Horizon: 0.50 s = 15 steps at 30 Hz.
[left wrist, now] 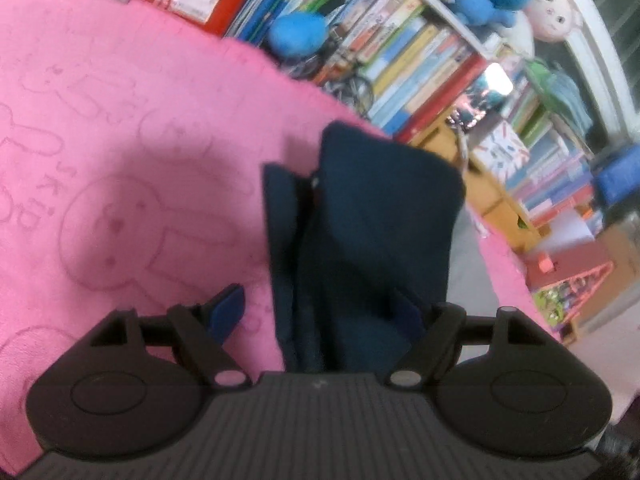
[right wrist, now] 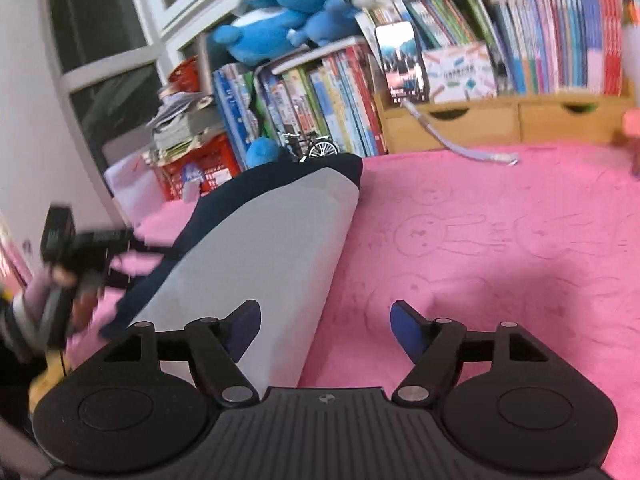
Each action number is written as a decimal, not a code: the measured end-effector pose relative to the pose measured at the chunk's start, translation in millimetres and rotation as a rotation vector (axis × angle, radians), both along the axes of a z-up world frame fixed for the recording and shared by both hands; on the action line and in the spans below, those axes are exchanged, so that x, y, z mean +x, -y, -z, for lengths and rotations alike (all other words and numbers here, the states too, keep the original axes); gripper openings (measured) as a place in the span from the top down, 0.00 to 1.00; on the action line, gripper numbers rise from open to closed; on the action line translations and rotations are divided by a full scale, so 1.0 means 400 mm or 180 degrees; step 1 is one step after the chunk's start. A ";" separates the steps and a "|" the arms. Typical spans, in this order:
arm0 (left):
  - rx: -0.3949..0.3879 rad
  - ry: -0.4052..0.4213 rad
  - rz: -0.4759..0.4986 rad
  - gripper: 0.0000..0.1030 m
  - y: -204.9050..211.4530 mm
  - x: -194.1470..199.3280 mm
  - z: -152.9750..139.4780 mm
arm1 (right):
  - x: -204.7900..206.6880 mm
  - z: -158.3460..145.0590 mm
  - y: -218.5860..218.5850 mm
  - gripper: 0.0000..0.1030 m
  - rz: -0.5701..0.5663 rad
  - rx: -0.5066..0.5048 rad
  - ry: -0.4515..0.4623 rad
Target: Fold clothes
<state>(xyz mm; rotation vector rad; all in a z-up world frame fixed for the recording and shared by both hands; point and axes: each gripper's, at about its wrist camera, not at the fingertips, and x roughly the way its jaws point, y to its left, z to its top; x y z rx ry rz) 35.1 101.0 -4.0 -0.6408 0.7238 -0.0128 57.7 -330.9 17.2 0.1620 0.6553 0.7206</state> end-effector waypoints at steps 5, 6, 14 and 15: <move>0.0189 0.0033 0.0088 0.21 0.015 0.000 0.002 | 0.132 0.048 -0.118 0.29 -0.0131 -0.0213 -0.0153; 0.0231 0.0043 0.0111 0.21 0.018 0.001 0.002 | 0.145 0.055 -0.137 0.28 -0.0173 -0.0193 -0.0182; 0.0557 0.0146 0.0272 0.18 0.045 0.019 0.003 | 0.185 0.062 -0.235 0.19 -0.0423 -0.0228 -0.0215; 0.0568 0.0154 0.0282 0.18 0.046 0.020 0.004 | 0.189 0.064 -0.239 0.18 -0.0441 -0.0231 -0.0228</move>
